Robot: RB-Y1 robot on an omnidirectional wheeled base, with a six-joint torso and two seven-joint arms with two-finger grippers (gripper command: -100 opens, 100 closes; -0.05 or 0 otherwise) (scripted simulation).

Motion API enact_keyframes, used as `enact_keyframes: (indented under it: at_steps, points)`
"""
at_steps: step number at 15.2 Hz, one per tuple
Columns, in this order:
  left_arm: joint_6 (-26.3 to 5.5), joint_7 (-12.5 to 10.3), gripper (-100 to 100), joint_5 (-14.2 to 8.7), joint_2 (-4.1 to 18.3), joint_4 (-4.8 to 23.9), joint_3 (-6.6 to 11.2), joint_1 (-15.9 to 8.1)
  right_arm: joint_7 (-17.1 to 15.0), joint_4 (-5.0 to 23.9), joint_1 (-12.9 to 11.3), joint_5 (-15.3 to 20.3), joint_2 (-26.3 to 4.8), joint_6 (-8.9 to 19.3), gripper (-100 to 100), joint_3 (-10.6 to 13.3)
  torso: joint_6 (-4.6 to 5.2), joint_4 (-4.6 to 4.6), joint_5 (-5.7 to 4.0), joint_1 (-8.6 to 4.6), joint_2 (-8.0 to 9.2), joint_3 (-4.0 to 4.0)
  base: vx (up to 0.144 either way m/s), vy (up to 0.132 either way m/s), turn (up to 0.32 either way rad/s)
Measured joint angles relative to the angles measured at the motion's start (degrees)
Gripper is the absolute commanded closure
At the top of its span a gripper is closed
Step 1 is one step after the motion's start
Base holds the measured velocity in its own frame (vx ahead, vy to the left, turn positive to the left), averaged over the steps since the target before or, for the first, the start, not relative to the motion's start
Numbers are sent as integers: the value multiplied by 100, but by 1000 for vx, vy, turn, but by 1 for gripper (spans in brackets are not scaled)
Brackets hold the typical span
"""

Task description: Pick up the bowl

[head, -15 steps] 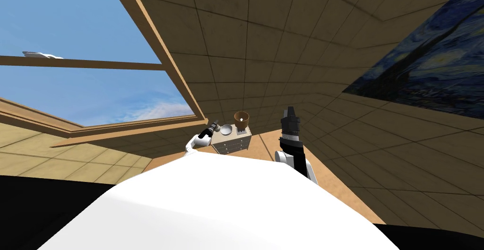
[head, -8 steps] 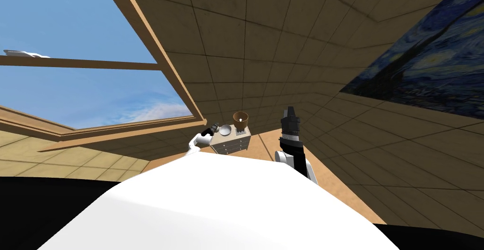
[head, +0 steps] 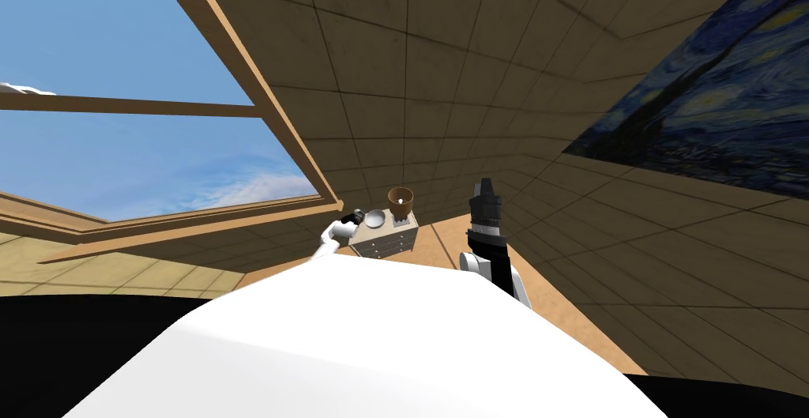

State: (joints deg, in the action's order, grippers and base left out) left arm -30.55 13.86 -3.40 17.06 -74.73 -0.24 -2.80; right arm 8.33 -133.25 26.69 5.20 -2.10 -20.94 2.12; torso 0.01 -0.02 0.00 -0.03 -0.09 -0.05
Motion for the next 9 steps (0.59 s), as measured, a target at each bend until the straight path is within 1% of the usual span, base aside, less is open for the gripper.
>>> enact_keyframes:
  at_steps: [1, 3, 9]
  points:
    - [-104, 16, -100, -8, -14, 123, -1, -76, 0, 0, 0, 0, 0, 0, 0, 0, -1, 0, 0, 0, 0, 0, 13, -2, -11]
    - [-308, 39, -100, -34, -23, 213, -2, -152, 0, 0, 0, 0, 0, 0, 0, 0, -1, 0, 0, 0, 1, 1, 14, -3, -29]
    - [-908, 134, -100, -114, -98, 817, -4, -526, 0, 0, 0, 0, 0, 0, 0, 0, -1, 0, 0, 1, 1, 0, 15, -2, -37]
